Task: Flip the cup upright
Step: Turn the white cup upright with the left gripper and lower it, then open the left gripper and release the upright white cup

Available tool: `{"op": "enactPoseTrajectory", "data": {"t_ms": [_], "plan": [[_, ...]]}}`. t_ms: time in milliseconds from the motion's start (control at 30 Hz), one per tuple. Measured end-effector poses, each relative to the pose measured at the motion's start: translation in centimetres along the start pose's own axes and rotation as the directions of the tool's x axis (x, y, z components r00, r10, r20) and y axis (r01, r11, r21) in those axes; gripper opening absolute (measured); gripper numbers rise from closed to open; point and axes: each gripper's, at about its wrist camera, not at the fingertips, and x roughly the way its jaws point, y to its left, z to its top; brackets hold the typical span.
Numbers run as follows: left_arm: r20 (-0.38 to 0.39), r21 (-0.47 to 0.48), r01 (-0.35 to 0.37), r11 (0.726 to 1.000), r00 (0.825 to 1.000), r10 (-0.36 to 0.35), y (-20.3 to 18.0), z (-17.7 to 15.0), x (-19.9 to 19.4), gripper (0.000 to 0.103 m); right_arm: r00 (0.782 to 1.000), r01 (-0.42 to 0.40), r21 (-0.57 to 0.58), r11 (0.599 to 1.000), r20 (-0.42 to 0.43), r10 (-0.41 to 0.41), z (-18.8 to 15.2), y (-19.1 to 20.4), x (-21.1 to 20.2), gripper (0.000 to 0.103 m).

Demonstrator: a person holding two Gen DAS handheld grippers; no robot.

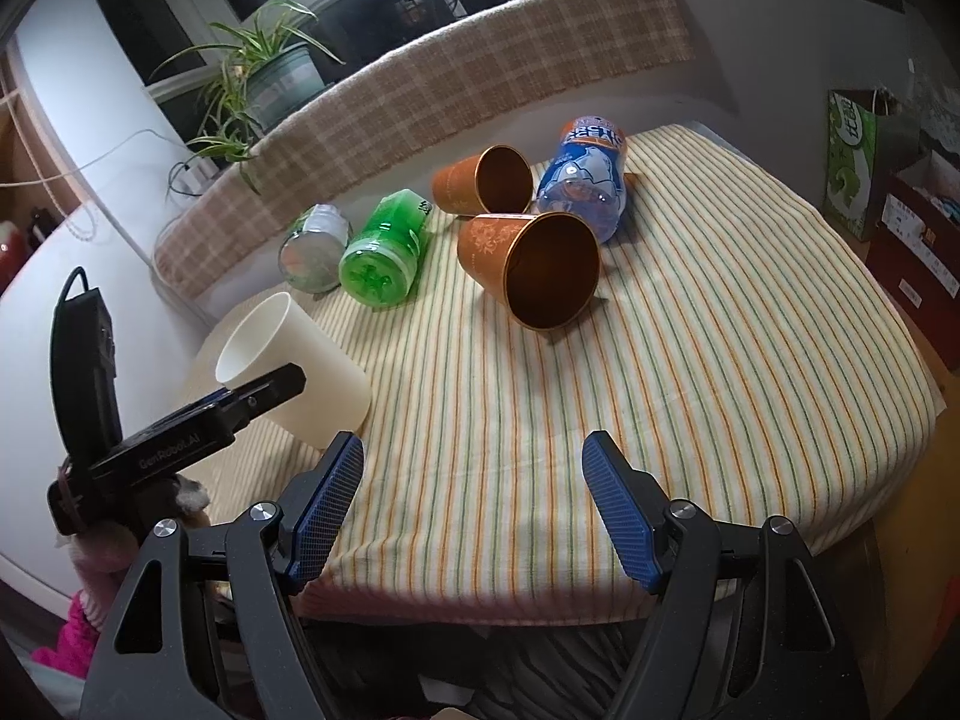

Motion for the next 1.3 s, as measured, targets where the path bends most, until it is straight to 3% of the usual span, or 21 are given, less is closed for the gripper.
{"op": "enactPoseTrajectory", "data": {"t_ms": [300, 500, 933, 1133, 1300], "plan": [[-0.004, -0.011, 0.01, 1.0, 1.0, -0.01, 0.1, -0.3, -0.1, 0.078, 1.0, 0.001, -0.004, 1.0, 0.0, -0.001, -0.1, 0.0, 0.0, 0.075], [-0.004, -0.012, 0.021, 1.0, 1.0, -0.021, 0.3, -0.6, -0.5, 0.086, 1.0, 0.003, -0.014, 1.0, 0.003, -0.002, -0.1, 0.2, -0.1, 0.075], [0.003, -0.021, -0.016, 1.0, 1.0, 0.016, 1.5, -2.1, -1.9, 0.086, 0.998, 0.018, -0.093, 0.995, 0.056, -0.013, 0.4, 2.3, -0.5, 0.075], [0.056, -0.041, -0.067, 0.997, 0.996, 0.069, 2.6, -2.8, -4.0, 0.086, 0.993, 0.043, -0.167, 0.985, 0.113, -0.024, 0.5, 4.1, -0.9, 0.075], [0.178, -0.066, -0.126, 0.99, 0.975, 0.136, 3.1, -3.1, -7.1, 0.086, 0.979, 0.083, -0.23, 0.97, 0.2, -0.037, 0.8, 5.8, -1.4, 0.079]]}}
